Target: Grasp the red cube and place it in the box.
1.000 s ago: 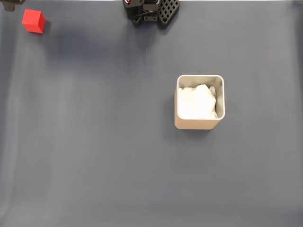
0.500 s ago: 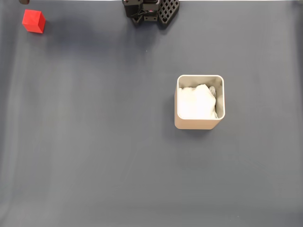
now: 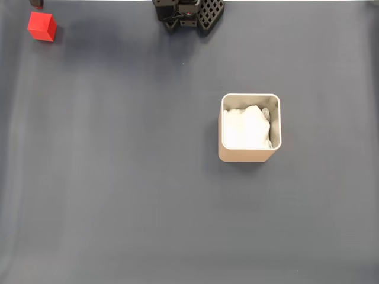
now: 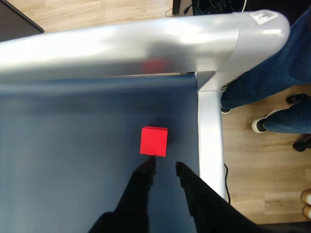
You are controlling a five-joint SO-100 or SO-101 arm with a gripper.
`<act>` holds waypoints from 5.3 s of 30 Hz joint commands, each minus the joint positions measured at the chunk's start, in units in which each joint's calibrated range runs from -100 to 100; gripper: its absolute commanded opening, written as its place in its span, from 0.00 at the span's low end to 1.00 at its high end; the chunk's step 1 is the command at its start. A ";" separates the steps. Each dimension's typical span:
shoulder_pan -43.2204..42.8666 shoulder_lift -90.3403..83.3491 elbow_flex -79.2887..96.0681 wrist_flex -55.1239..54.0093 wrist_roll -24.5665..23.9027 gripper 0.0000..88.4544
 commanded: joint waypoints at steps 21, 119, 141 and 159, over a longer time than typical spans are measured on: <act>0.21 -1.74 -0.62 -5.68 -1.81 0.53; -0.43 7.52 10.87 -24.31 -1.42 0.05; -3.27 4.58 7.04 -15.36 2.44 0.00; -16.83 -5.46 3.30 -10.03 4.10 0.00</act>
